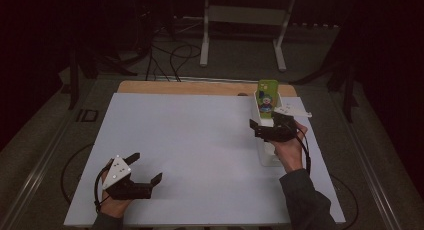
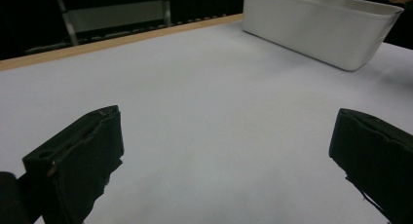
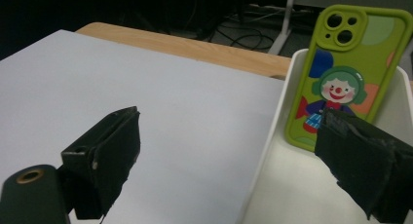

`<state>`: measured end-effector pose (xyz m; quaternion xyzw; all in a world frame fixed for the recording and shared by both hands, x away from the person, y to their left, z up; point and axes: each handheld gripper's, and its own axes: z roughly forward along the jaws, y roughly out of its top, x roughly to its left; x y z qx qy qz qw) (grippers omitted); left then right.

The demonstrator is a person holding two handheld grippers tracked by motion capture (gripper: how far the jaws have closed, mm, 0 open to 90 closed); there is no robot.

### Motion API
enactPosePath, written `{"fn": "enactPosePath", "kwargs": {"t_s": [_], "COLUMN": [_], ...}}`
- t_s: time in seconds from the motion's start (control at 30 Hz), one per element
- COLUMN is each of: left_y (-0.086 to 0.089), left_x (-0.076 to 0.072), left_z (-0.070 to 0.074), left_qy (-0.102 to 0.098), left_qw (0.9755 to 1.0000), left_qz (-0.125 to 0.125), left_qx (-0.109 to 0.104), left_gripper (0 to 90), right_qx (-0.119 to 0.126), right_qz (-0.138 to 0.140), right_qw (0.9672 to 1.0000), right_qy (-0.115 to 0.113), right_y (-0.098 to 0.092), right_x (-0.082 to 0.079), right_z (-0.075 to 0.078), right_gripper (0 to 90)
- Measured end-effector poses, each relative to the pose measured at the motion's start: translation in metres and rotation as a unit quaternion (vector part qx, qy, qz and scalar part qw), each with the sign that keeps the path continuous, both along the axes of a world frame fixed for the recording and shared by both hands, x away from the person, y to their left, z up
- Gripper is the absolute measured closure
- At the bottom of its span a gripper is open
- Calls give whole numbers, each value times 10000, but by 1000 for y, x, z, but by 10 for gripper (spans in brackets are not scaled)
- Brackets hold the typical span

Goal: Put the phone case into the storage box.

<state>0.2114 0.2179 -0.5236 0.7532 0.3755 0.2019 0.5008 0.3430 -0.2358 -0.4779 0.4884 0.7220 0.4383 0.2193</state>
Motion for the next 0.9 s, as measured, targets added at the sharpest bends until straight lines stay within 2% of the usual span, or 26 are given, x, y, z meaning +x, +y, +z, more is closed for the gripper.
{"fn": "enactPosePath", "kwargs": {"t_s": [0.67,0.9], "left_y": [-1,-1], "left_x": [0,0], "left_z": [0,0], "left_qy": [-6,-6], "left_qw": [10000,10000], "left_qz": [0,-7], "left_qx": [2,4], "left_gripper": [0,0], "right_qx": [-20,7], "right_qz": [309,373], "right_qw": [9991,9990], "right_qy": [-291,-264], "right_y": [8,9], "right_x": [-31,-38], "right_z": [5,-1], "right_gripper": [91,91]}}
